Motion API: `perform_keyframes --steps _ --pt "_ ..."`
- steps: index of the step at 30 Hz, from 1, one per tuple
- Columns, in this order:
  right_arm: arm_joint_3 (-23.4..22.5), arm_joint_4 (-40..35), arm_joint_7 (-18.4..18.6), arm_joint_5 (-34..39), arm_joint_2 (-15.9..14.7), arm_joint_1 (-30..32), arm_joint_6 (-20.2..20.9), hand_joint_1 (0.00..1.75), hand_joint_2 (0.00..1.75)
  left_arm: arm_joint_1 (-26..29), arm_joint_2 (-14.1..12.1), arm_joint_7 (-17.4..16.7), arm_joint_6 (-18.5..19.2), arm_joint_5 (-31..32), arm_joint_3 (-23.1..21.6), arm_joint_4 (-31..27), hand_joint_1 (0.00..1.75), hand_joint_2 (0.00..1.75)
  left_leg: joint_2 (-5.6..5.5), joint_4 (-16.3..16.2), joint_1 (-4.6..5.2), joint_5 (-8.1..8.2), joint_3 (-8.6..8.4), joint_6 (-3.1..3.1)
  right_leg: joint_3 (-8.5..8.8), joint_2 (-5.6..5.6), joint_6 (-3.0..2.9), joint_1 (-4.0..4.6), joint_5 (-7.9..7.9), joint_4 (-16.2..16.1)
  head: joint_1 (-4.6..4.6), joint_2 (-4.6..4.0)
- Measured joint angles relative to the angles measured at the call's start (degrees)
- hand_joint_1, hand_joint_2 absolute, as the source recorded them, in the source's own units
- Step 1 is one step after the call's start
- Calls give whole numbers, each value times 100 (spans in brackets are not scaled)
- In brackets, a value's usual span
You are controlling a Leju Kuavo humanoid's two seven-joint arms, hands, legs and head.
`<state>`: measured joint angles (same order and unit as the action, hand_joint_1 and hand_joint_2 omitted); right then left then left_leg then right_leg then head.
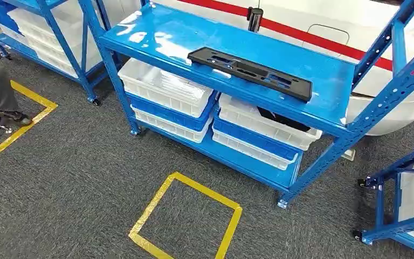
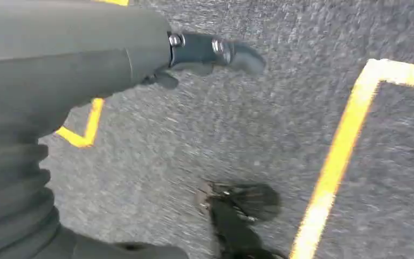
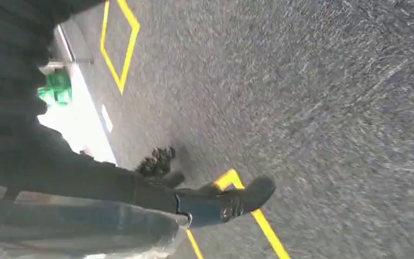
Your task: Take the parts from the cabinet and place them on the table.
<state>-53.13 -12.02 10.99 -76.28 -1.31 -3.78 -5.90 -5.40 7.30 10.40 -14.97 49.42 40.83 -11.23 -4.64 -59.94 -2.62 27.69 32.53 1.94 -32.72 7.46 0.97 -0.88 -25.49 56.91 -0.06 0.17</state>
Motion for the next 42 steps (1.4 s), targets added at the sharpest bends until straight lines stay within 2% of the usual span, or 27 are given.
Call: perform_keyframes --steps 2,3,4,6,7,8,9,11,12,13,14,17,18,19,20,22,23,24,27,28,29,33,35,37,38,40,42 --pt "-2 2 5 0 -2 47 0 0 175 5 2 0 -2 -4 2 0 0 175 151 68 35 -58 2 -145 -119 73 96 -15 14 -15 -27 0" --pt "-2 7 5 0 22 59 0 0 175 -3 -2 0 -4 0 4 -9 0 175 216 106 52 -88 -12 -217 -154 -334 101 -45 -45 126 -5 0" --pt "-2 9 5 0 28 43 0 0 175 -4 -2 4 -4 4 2 -13 0 175 293 141 54 -109 -10 -293 -332 -585 75 -26 -196 449 2 0" --pt "-2 7 5 -4 33 -1 0 0 175 6 -13 4 -4 4 2 -13 0 175 487 147 66 -117 13 -308 -805 -673 52 -24 -557 1386 -5 0" --pt "-2 9 5 -7 33 0 0 0 175 7 -15 2 -4 4 2 -13 0 175 576 147 77 -117 20 -308 -959 -676 64 -27 -662 1746 4 0" --pt "-2 9 5 -9 37 14 0 0 175 9 -15 2 -4 4 2 -13 0 175 659 147 89 -117 20 -308 -987 -682 93 -27 -656 1844 -7 0" --pt "-2 9 5 -9 42 31 0 0 175 8 -15 0 -4 4 2 -13 0 175 732 147 97 -118 19 -308 -851 -691 117 -22 -572 1642 4 0" --pt "-2 9 7 -11 44 35 0 0 175 7 -15 0 -4 4 2 -13 0 175 869 151 107 -120 1 -304 -278 -817 137 -11 -257 654 0 0" --pt "-2 7 7 -11 35 15 0 0 175 3 -13 0 -4 4 2 -13 0 175 937 153 105 -122 -15 -301 80 -1073 79 53 -137 76 0 0" --pt "-2 4 5 -11 13 -15 0 0 175 5 0 0 -4 4 2 -13 0 175 991 137 127 -112 -22 -277 131 -1256 21 121 -148 -134 -5 0" --pt "-2 4 5 -11 13 -39 0 0 175 5 0 0 -4 4 2 -13 0 175 1061 158 124 -112 -32 -244 115 -1235 0 186 -135 -127 2 0" --pt "-2 4 22 -17 -11 -2 0 0 175 -16 15 0 -4 4 2 -13 0 175 1266 232 108 -128 -106 -124 90 -987 -105 204 -76 -223 11 0" --pt "-2 9 22 -20 4 38 0 0 175 -18 7 -2 -6 13 2 -13 0 175 1028 123 78 -69 -79 -92 238 -880 -165 -46 36 -311 -30 0" --pt "-2 9 29 -26 20 37 0 0 175 -14 -9 -2 -9 13 2 -13 0 175 755 -92 77 105 -8 -96 239 -853 -183 -12 49 -319 -31 0" --pt "-2 9 29 -35 22 23 2 0 175 1 -13 -4 -11 13 2 -13 0 175 566 -536 76 397 160 -104 235 -804 -271 -15 72 -307 -55 0" --pt "-2 9 20 -83 55 -9 2 0 175 29 -28 -9 -11 11 2 -13 0 175 443 -1350 80 772 526 -70 218 -639 -270 6 72 -284 -112 0" --pt "-2 9 20 -98 61 -7 0 0 175 39 -39 -9 -11 9 4 -13 0 175 438 -1518 76 780 610 -57 213 -610 -271 9 68 -263 -114 0" --pt "-2 9 20 -120 66 11 0 0 175 38 -44 -9 -13 2 4 -11 0 175 441 -1392 65 625 570 -33 215 -541 -278 8 59 -243 -109 0" --pt "-2 9 42 -127 74 21 0 0 175 31 -74 -9 -11 2 4 -13 0 175 420 -95 -39 -73 -12 78 182 -417 -150 -23 -47 -60 -136 0" --pt "0 4 66 -135 35 16 -9 0 175 24 -42 -9 -7 4 4 0 0 175 315 -78 -22 64 -8 92 127 -401 -93 46 -91 5 -190 0" --pt "0 7 79 -140 46 9 -13 0 175 15 -46 -9 -7 4 4 -4 0 175 319 -70 -25 28 27 -40 34 -392 -81 67 -135 76 -155 0" --pt "0 7 109 -151 20 30 -28 0 175 9 -46 -9 -11 11 7 -7 0 175 366 -33 58 -46 62 -259 -23 -442 1 36 -131 113 -103 0" --pt "0 9 120 -162 55 13 -28 0 175 9 -48 -9 -13 13 7 -9 0 175 393 -23 62 -68 83 -334 -310 -641 -36 21 -471 698 -96 0" --pt "0 9 136 -173 55 1 -28 0 175 13 -50 -11 -13 13 7 -9 0 175 437 -22 61 -75 112 -342 -751 -672 -40 20 -845 1611 -88 0" --pt "0 9 138 -175 55 4 -31 0 175 23 -50 -11 -13 13 7 -9 0 175 453 -22 63 -76 121 -343 -868 -673 -11 19 -902 1883 -85 0" --pt "0 9 142 -188 57 15 -28 0 175 28 -48 -9 -13 13 7 -9 0 175 473 -21 70 -78 120 -348 -718 -682 39 12 -772 1620 -66 0" --pt "0 9 114 -184 61 16 -26 0 175 22 -46 7 -13 39 7 -9 0 175 480 -19 74 -81 108 -350 -48 -724 191 -36 -333 364 -55 0"
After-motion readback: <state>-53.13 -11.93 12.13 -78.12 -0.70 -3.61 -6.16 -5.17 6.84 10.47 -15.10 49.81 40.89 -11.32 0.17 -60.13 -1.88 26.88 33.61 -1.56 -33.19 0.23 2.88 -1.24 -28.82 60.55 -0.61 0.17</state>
